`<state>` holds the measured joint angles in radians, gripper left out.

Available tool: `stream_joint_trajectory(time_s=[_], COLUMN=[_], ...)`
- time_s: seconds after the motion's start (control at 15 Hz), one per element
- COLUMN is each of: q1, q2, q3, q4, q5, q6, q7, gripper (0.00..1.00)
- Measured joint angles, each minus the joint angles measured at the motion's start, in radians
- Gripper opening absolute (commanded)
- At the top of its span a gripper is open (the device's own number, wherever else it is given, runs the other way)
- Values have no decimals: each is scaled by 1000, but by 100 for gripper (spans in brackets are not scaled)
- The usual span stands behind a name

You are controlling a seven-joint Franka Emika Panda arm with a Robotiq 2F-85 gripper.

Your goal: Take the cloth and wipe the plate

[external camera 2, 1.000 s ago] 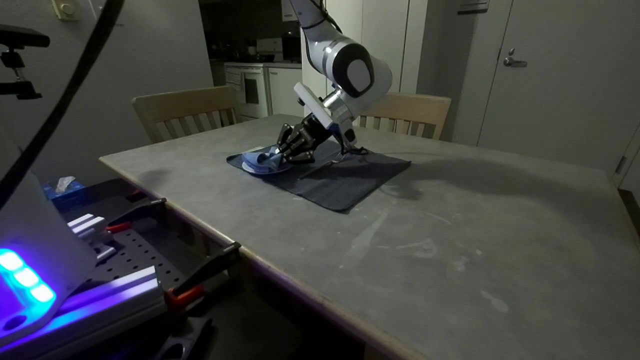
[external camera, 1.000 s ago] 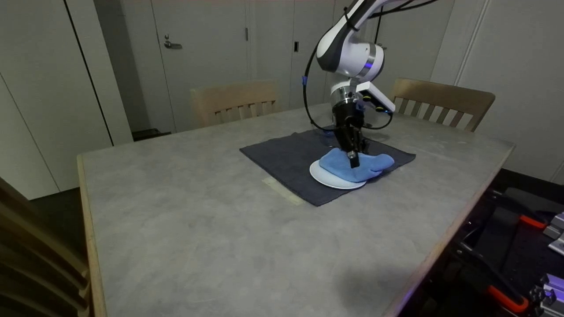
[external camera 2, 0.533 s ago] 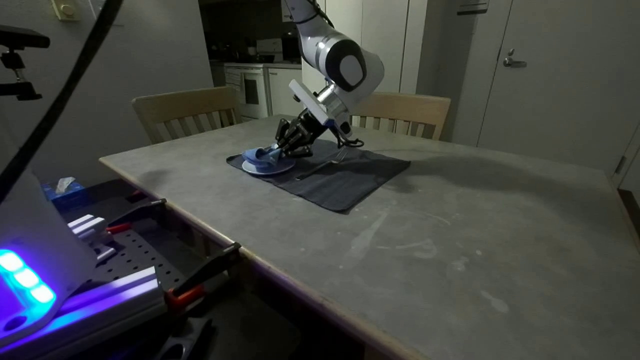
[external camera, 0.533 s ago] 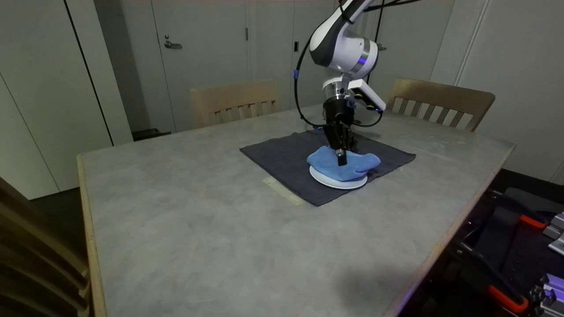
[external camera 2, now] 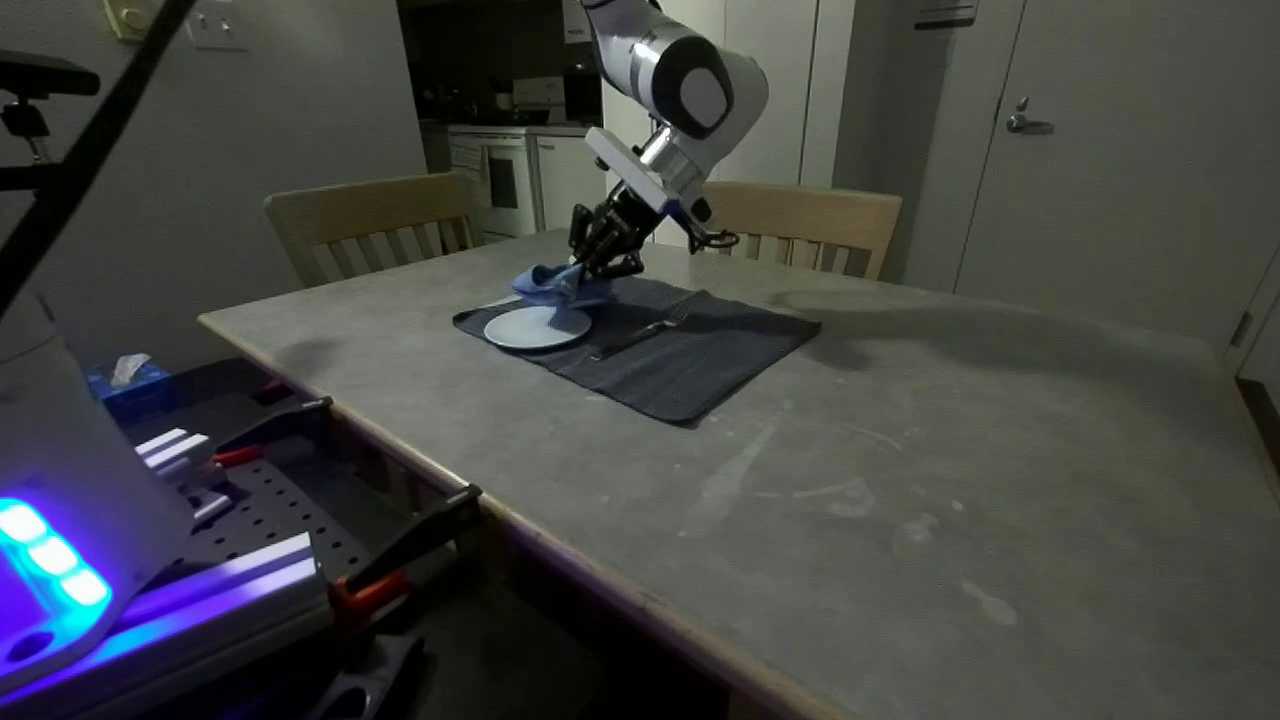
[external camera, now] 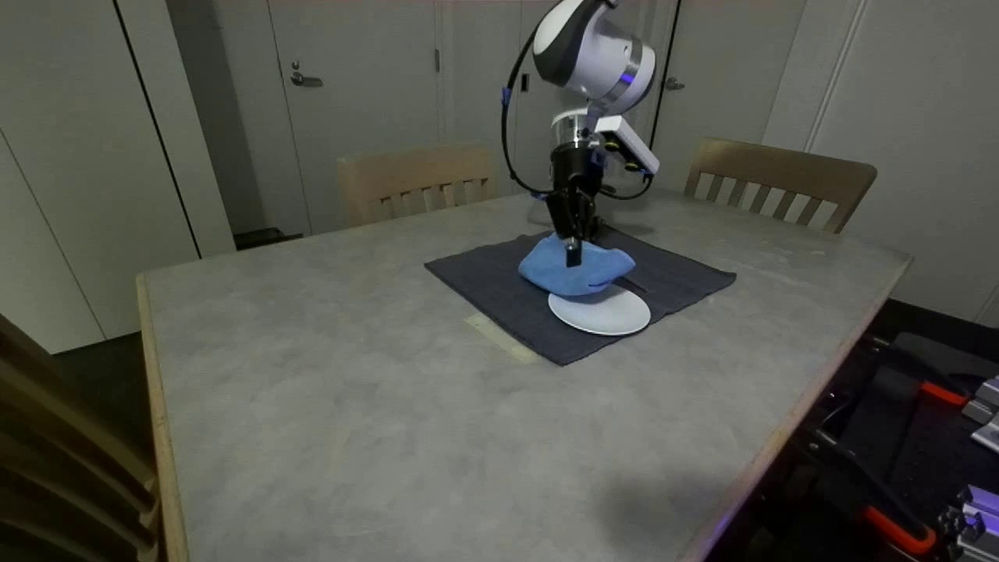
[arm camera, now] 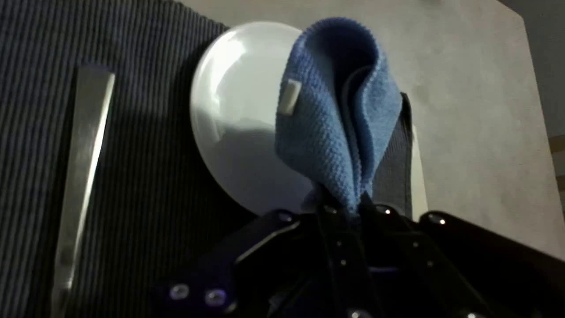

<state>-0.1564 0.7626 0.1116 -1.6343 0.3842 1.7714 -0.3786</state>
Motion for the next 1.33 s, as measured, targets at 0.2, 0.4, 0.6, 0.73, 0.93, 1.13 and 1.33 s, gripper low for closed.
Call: stream_joint_trajectory(time_s=[0.2, 0.4, 0.6, 0.73, 0.93, 1.13, 1.33], q1=[32, 87, 120, 123, 118, 116, 117], q2=[-24, -4, 65, 117, 194, 251, 261], q3=[14, 23, 24, 23, 22, 22, 23], q4=[87, 186, 278, 325, 384, 424, 433], q5=[-4, -14, -28, -33, -40, -48, -65], q6=[10, 13, 25, 49, 79, 90, 89], q7=[5, 27, 39, 40, 40, 40, 43], gripper=[2, 2, 2, 2, 2, 41, 64])
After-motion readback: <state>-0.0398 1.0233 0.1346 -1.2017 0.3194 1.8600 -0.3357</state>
